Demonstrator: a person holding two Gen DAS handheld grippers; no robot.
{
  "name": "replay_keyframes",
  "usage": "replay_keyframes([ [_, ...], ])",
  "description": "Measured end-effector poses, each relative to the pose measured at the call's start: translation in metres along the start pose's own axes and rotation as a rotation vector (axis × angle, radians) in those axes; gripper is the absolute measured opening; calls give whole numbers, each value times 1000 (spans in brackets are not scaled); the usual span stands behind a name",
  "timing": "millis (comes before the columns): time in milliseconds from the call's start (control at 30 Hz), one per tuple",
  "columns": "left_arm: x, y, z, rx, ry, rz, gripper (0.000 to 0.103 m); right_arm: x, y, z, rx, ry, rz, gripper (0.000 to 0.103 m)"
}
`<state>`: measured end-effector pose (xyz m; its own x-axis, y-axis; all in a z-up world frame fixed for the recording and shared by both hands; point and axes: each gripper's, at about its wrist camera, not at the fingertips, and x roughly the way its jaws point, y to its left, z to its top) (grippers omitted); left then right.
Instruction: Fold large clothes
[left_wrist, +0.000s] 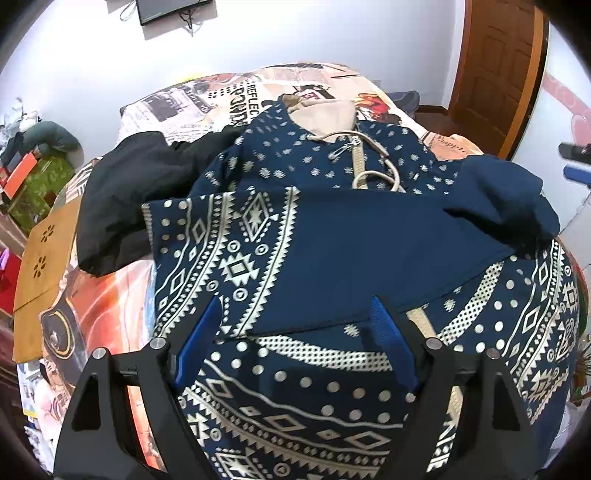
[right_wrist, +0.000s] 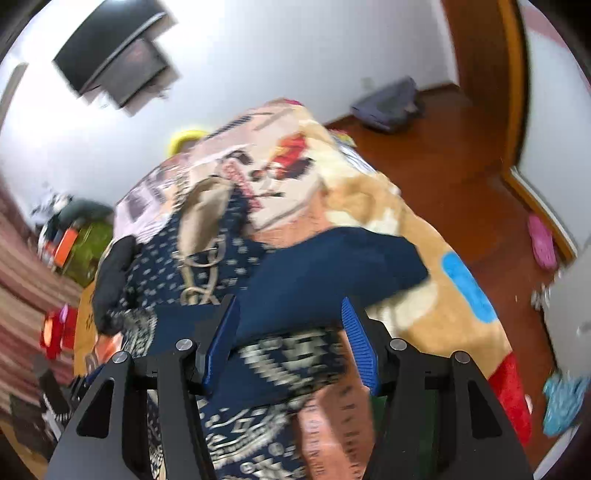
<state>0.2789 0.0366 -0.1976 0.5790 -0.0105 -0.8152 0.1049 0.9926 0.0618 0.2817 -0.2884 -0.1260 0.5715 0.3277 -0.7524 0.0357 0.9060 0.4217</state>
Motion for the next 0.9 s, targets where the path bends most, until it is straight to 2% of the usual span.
replay_keyframes([
  [133,6,-6,4,0,7,-12,82,27,-33,-2,118,67,23,54],
  [267,15,-10,5,-1,24,-15,82,57,-49,-6,199,126,49,54],
  [433,26,-12,4,8,33,18,82,74,-55,-4,206,94,33,54],
  [500,28,-13,3,11,32,24,82,80,-56,-2,213,96,44,46],
  [567,29,-12,2,9,36,22,82,81,-52,0,196,87,19,23],
  [633,28,-11,1,7,34,23,82,76,-48,3,166,69,10,6],
  [800,15,-4,1,-1,6,24,82,40,-23,18,84,-60,13,5],
  [900,4,2,0,-8,-17,25,82,17,5,30,16,-100,61,5],
])
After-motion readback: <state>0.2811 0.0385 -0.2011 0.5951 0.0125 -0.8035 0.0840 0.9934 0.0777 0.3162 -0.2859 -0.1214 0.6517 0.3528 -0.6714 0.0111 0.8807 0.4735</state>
